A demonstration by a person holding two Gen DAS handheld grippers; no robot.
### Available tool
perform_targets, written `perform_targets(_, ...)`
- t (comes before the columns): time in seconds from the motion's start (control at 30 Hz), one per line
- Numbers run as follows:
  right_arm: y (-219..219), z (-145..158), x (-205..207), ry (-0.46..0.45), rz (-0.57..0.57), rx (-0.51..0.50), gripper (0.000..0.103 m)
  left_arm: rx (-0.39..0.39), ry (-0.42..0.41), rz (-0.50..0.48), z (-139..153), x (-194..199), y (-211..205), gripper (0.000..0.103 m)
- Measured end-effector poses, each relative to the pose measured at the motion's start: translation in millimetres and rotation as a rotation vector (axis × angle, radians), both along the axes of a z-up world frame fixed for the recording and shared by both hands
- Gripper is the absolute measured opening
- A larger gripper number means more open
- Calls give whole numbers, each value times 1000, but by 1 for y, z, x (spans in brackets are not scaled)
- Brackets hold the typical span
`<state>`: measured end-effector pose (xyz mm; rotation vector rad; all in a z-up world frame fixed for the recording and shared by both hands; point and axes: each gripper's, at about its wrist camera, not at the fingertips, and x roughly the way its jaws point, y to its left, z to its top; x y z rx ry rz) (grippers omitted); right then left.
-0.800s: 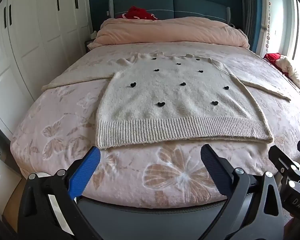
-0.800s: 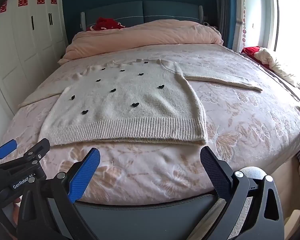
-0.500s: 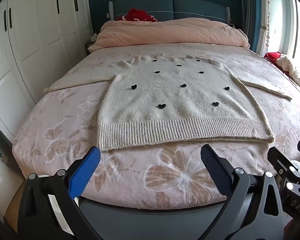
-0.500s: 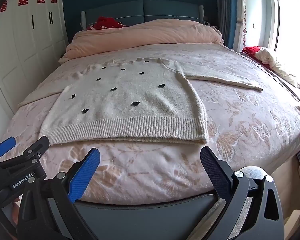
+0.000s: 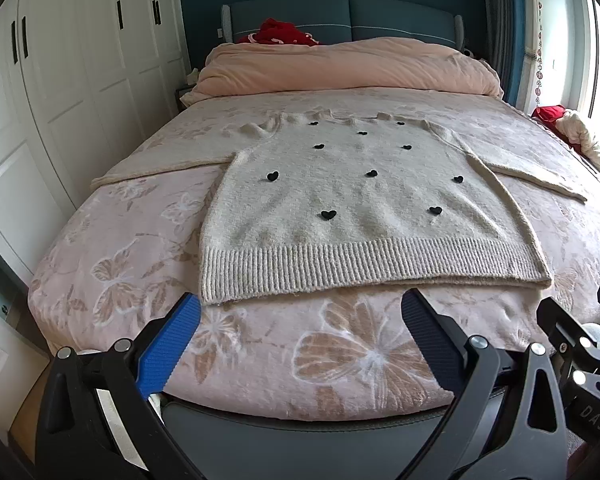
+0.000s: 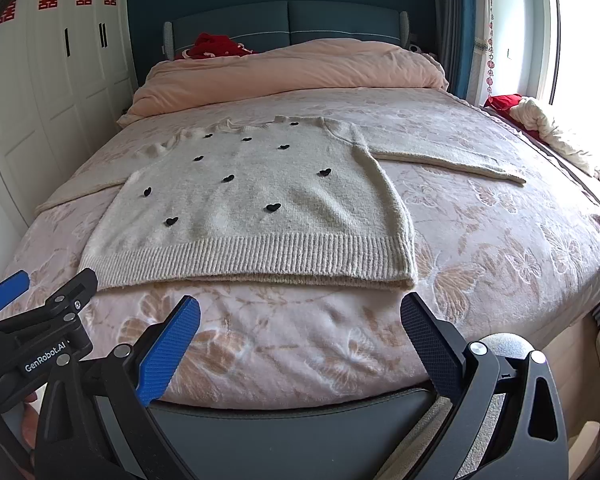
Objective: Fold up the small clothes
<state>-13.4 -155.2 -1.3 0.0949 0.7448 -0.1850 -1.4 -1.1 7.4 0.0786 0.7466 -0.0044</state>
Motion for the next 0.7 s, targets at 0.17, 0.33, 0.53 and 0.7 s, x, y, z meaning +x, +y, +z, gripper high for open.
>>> perform_targets(0.17, 0, 0, 0, 0, 0, 1, 98, 2, 0, 2, -2, 0, -1, 98)
perform_targets(0.33, 1, 0, 1, 1, -1, 0, 98, 3, -1, 2, -2, 0, 0, 98)
perform_targets(0.53, 0, 0, 0, -1, 1, 0, 98, 6, -1, 5, -3, 0, 0, 98)
perform_targets(0.7, 1, 0, 0, -1, 3, 1, 98, 13, -5, 5, -4, -1, -2, 98)
